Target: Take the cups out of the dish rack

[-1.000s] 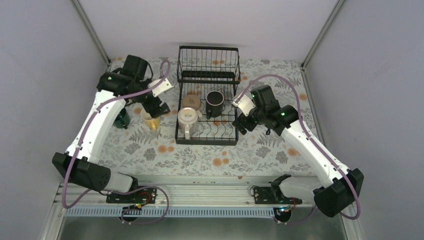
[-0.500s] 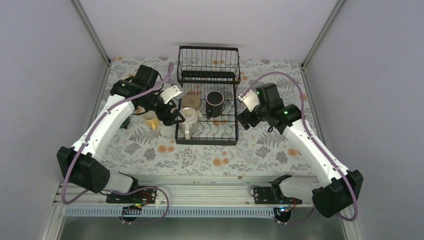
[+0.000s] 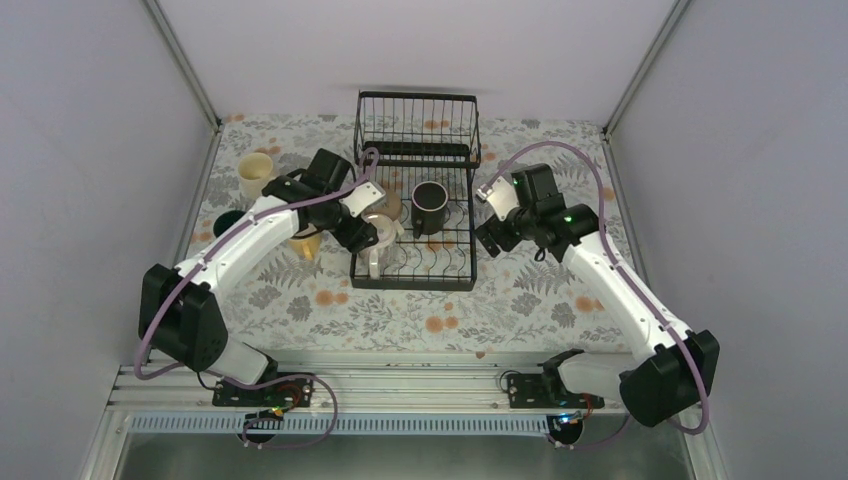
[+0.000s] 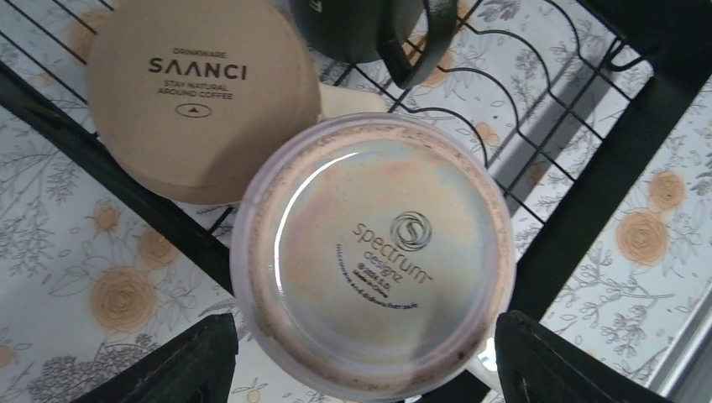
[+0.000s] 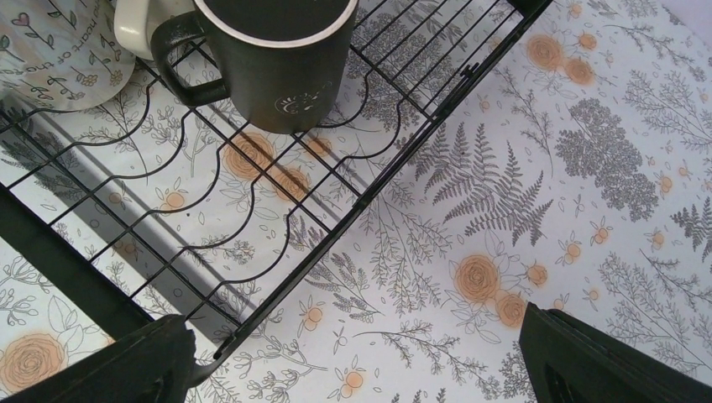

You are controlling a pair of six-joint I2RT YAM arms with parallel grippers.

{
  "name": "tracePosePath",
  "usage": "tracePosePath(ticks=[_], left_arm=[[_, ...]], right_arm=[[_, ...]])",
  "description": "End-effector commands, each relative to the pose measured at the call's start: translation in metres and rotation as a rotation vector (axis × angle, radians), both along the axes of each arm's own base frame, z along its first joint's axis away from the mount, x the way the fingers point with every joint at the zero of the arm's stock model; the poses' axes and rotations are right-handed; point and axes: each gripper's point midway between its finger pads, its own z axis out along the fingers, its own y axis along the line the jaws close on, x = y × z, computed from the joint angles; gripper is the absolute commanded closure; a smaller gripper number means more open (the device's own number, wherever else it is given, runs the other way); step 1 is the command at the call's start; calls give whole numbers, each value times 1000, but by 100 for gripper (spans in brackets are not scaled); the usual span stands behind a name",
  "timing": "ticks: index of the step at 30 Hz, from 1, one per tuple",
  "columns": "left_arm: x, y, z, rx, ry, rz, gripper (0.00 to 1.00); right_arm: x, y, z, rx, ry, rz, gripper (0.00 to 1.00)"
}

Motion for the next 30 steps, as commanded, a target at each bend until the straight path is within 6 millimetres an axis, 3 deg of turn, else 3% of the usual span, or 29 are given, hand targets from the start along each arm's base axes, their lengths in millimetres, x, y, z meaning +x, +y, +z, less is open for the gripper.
tracePosePath(ticks=[1, 9, 13, 18, 30], left_arm=[[10, 3, 6, 12, -43, 58, 22], [-4, -5, -6, 24, -9, 8, 10], [-6, -10, -14, 22, 10, -13, 9], [-7, -30, -2, -58, 54, -78, 9], [5, -58, -7, -64, 38, -185, 8]], right_arm=[[8, 3, 5, 30, -16, -8, 0], [6, 5, -10, 28, 13, 7, 0], [6, 6, -12, 28, 19, 12, 0], [4, 4, -13, 19, 19, 14, 0], [-2, 2, -23, 4, 29, 30, 0]])
